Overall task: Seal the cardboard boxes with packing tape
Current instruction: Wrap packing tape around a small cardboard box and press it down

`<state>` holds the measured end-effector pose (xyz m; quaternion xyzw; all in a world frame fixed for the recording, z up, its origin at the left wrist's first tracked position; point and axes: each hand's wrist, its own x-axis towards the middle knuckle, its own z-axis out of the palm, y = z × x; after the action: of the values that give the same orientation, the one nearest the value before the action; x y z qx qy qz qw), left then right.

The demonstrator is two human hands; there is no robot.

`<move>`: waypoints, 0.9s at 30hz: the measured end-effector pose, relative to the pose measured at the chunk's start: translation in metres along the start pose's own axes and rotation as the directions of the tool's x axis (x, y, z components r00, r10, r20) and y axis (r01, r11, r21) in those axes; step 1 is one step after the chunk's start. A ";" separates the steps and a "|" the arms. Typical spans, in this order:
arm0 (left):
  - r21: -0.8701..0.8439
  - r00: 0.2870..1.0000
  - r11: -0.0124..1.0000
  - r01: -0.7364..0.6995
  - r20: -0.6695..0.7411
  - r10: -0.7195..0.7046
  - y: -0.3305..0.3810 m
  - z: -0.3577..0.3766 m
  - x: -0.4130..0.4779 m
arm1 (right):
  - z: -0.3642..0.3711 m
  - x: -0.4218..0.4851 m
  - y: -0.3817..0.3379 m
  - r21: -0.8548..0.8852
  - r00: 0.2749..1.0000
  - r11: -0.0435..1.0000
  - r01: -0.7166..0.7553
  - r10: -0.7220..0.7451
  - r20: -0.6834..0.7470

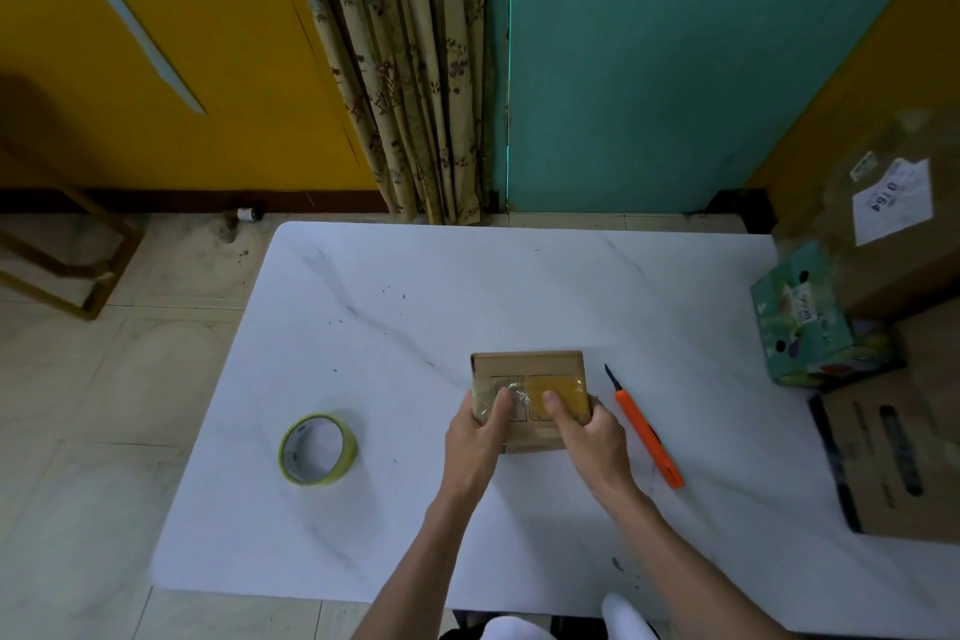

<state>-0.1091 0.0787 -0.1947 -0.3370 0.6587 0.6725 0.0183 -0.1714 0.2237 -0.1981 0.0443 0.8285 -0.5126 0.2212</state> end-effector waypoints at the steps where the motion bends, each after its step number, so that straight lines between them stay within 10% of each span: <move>1: 0.043 0.999 0.999 -0.022 -0.035 0.023 -0.001 0.001 0.001 | 0.002 -0.001 -0.001 -0.022 1.000 1.000 0.004 -0.004 -0.019; 8: 0.361 0.992 0.931 -0.043 -0.098 0.084 0.004 -0.006 0.013 | 0.000 0.006 -0.005 -0.263 0.995 0.964 0.022 -0.046 -0.086; 27: 0.406 0.972 0.913 0.047 -0.229 0.052 0.015 0.011 0.020 | 0.004 0.025 -0.022 -0.277 0.985 0.960 -0.028 -0.020 -0.169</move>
<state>-0.1362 0.0780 -0.1927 -0.4020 0.7827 0.4752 0.0094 -0.1990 0.2061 -0.1915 0.0581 0.9080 -0.3849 0.1548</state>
